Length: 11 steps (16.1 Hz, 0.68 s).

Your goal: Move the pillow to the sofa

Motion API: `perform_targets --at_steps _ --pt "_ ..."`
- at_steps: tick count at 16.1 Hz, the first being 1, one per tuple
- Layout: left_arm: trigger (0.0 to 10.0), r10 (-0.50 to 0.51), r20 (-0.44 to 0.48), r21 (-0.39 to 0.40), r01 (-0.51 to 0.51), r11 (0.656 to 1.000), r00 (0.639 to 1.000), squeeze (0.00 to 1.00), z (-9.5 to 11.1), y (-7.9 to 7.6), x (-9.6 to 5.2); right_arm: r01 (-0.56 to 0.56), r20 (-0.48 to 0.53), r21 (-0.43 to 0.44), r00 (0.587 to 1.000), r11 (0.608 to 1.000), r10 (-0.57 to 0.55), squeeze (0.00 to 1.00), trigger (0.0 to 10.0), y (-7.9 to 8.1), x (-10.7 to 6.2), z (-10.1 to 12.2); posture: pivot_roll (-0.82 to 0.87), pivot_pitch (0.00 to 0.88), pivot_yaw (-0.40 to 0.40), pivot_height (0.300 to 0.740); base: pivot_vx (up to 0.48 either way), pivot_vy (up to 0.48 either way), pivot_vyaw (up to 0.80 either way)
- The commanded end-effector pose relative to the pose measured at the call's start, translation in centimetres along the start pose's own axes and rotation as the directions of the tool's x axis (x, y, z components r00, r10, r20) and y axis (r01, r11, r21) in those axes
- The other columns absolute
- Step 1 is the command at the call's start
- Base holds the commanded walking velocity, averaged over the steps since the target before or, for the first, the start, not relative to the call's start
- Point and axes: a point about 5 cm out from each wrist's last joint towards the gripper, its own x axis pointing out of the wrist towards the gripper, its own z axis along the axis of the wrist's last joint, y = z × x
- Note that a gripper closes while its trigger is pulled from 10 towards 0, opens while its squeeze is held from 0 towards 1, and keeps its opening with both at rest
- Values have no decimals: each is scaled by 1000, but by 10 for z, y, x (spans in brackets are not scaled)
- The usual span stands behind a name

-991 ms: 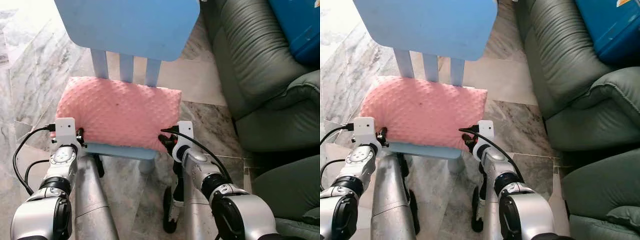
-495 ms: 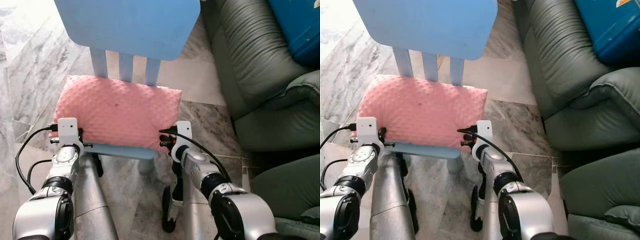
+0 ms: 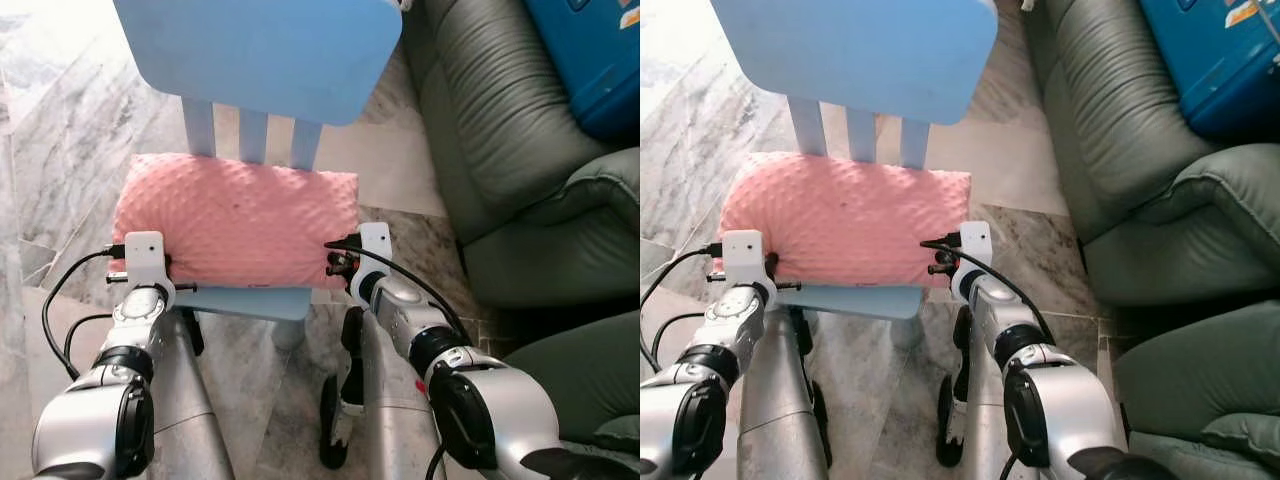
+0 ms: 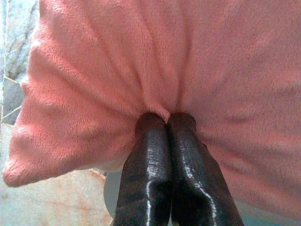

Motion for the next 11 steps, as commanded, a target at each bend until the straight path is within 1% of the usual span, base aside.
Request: perform_targets --at_steps 1,3,4,6,7,8,9,10,11 --pt "0 -19 -38 8 20 1000 999 0 -6 -6 -1 36 7 -18 999 999 -36 0 0 -9 -2 4 90 143 -184 518 0 0 0" --pt "0 -34 54 -20 35 999 998 0 21 -10 5 30 85 -95 996 995 -22 0 0 -14 -2 26 90 80 -167 518 0 0 0" --pt "0 -46 105 -33 50 998 993 0 33 -12 6 32 122 -120 992 992 -17 0 0 -20 -4 35 86 60 -158 518 0 0 0" --pt "0 -59 208 -41 69 997 976 0 49 -13 5 58 194 -161 981 985 -26 0 0 -37 -13 45 72 0 -134 518 0 0 0" --pt "0 -62 232 -29 70 997 971 0 51 -12 4 71 214 -163 976 984 -35 0 0 -43 -16 44 73 0 -125 518 0 0 0" --pt "0 -65 259 -41 78 996 964 0 51 -13 2 93 236 -164 970 982 -53 0 0 -51 -22 40 73 0 -114 518 0 0 0" --pt "0 -88 295 -50 108 993 951 0 44 -19 -7 137 273 -194 959 971 -80 0 0 -62 -34 26 76 0 -90 518 0 0 0" --pt "0 -93 313 -52 114 992 945 0 42 -21 -12 157 290 -192 952 969 -97 0 0 -64 -38 20 77 0 -86 518 0 0 0" --pt "0 -100 335 -59 127 990 937 0 36 -27 -22 197 318 -179 939 964 -132 0 0 -68 -46 11 80 0 -78 518 0 0 0"
